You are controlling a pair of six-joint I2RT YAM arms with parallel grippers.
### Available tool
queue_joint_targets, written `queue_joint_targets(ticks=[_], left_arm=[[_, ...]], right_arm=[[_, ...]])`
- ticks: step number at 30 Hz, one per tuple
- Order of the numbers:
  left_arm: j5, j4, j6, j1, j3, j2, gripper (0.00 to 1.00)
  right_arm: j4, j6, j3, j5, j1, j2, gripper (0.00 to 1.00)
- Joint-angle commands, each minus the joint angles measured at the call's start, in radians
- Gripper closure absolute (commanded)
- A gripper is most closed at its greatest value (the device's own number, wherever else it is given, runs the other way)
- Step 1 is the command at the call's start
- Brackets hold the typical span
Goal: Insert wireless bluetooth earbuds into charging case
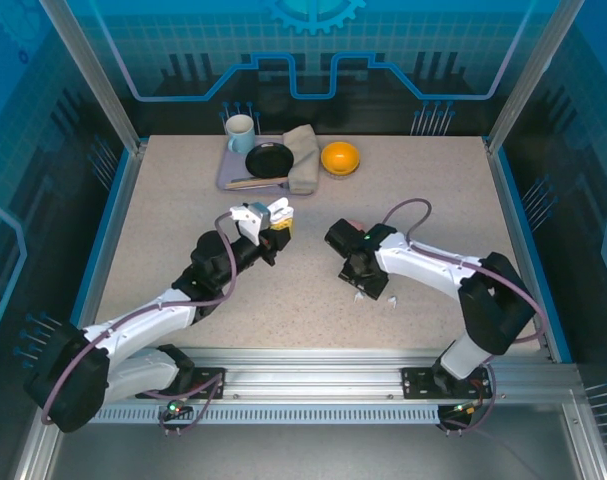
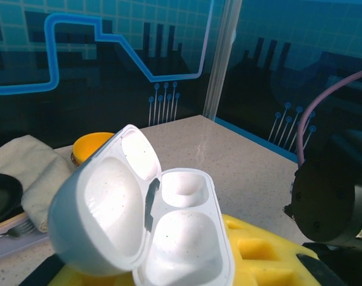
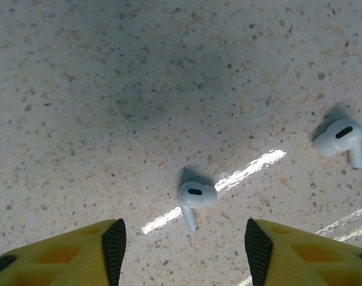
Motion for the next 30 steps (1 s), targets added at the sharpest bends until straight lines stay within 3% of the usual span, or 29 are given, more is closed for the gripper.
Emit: queue_joint_targets(ticks=[1,9,19,30], left_arm=[[-0.039,0.084,0.019,-0.007,-0.018,-0.025,1.00],[-0.030,0.033,0.033,-0.012,-0.006,-0.038,1.00],[0.012,-0.010,0.052,-0.014,0.000,-0.054,1.00],[0.036,-0.016,0.051,-0.014,0.027,-0.030,1.00]], right_arm=[[-0.054,0.132,0.029,0.016,0.010,0.035,0.42],[-0.047,0.214,0.034,-0.015,0.007,0.110,0.43],[0.062,0.087,-0.022,0.017,-0.018,0.094,0.44],[0.128,0.051,-0.072,-0.003,-0.017,0.101,0.45]])
